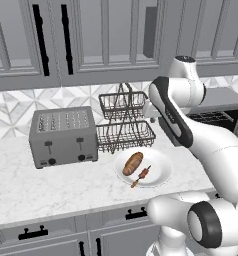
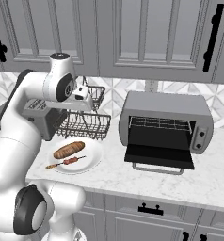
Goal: Pick up the kebab skewer and baguette bread, and place them inside the toaster oven. Close the toaster oven door and start by setting the timer.
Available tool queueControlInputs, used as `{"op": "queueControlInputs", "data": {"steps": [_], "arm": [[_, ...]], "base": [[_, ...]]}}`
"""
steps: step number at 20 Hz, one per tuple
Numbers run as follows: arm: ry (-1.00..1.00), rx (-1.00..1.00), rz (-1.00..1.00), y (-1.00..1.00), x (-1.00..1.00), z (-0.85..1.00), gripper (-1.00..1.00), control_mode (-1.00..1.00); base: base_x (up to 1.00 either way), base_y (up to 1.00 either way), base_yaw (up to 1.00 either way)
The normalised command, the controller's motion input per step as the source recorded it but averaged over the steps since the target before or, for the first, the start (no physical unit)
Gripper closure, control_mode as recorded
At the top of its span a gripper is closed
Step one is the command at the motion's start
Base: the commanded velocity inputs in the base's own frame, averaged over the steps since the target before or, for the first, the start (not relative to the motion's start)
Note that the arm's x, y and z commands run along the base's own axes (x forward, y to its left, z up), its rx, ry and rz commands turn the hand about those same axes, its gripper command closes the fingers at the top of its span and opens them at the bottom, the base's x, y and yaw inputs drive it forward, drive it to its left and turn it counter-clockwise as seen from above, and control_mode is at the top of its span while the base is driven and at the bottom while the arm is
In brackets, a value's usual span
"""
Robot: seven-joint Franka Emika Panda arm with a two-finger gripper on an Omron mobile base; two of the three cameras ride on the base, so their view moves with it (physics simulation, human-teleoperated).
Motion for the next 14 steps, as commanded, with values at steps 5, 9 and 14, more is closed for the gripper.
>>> {"op": "queueControlInputs", "data": {"steps": [5,9,14], "arm": [[0.0,0.0,0.0,0.0,0.0,0.0,-1.0,-1.0],[0.0,0.0,0.0,0.0,-0.06,0.0,-1.0,-1.0],[-0.09,0.11,0.03,-0.54,-0.51,-0.16,-1.0,-1.0]], "base": [[0.0,0.0,0.0],[0.0,0.0,0.0],[0.0,0.0,0.0]]}}
